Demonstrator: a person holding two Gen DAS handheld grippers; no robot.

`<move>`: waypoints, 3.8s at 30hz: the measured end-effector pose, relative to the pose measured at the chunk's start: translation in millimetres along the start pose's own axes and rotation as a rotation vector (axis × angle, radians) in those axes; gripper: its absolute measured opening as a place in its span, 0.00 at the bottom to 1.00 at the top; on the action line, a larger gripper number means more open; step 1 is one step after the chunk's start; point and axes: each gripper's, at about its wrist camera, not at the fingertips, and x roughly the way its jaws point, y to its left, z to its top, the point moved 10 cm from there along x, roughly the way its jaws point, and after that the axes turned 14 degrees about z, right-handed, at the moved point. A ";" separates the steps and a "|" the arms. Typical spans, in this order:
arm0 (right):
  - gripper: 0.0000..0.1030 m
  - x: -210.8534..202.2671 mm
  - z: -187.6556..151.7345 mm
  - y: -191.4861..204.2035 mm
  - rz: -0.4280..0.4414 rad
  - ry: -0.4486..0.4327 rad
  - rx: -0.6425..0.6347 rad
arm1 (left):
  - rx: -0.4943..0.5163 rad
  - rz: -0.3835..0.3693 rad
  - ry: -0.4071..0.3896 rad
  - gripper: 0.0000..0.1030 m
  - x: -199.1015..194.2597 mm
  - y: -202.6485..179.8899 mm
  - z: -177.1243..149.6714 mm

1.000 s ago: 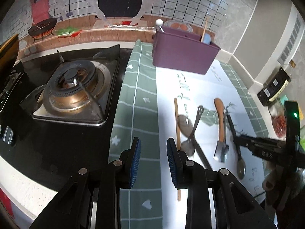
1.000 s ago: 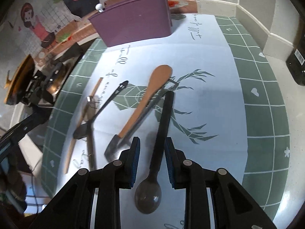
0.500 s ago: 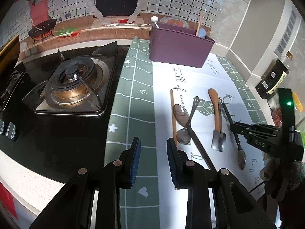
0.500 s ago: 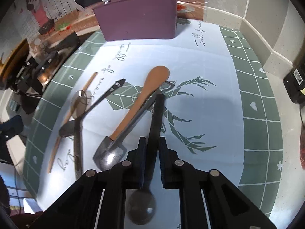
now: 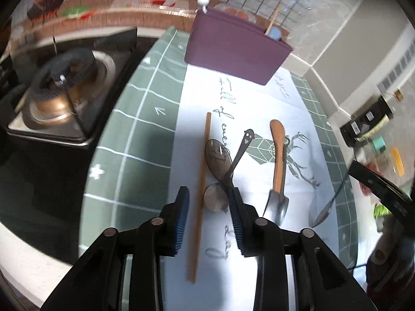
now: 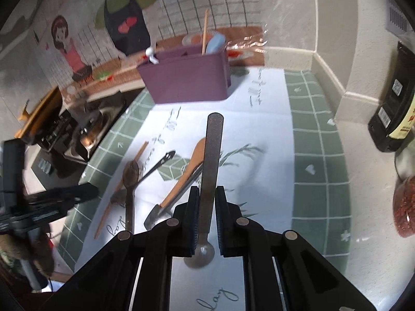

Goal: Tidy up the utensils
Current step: 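Grasp the metal spoon with the left tool while the right tool grasps the black ladle, then lower the metal spoon and black ladle into the purple holder, opening both tools, then move both tools back over the remaining utensils on the tablecloth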

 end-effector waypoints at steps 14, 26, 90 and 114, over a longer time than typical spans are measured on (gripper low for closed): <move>0.11 -12.0 24.8 -18.5 0.038 -0.042 -0.086 | 0.057 0.143 0.017 0.41 50.2 -33.0 27.5; 0.07 -17.2 42.9 -21.9 0.072 -0.081 -0.087 | 0.120 0.094 -0.142 0.33 30.4 -49.2 38.8; 0.20 82.1 253.1 7.7 0.127 -0.066 -0.094 | 0.084 0.021 -0.461 0.56 -46.0 -36.7 310.7; 0.28 43.7 19.9 17.4 0.003 0.093 0.070 | 0.077 0.030 -0.240 0.64 -63.2 37.1 57.2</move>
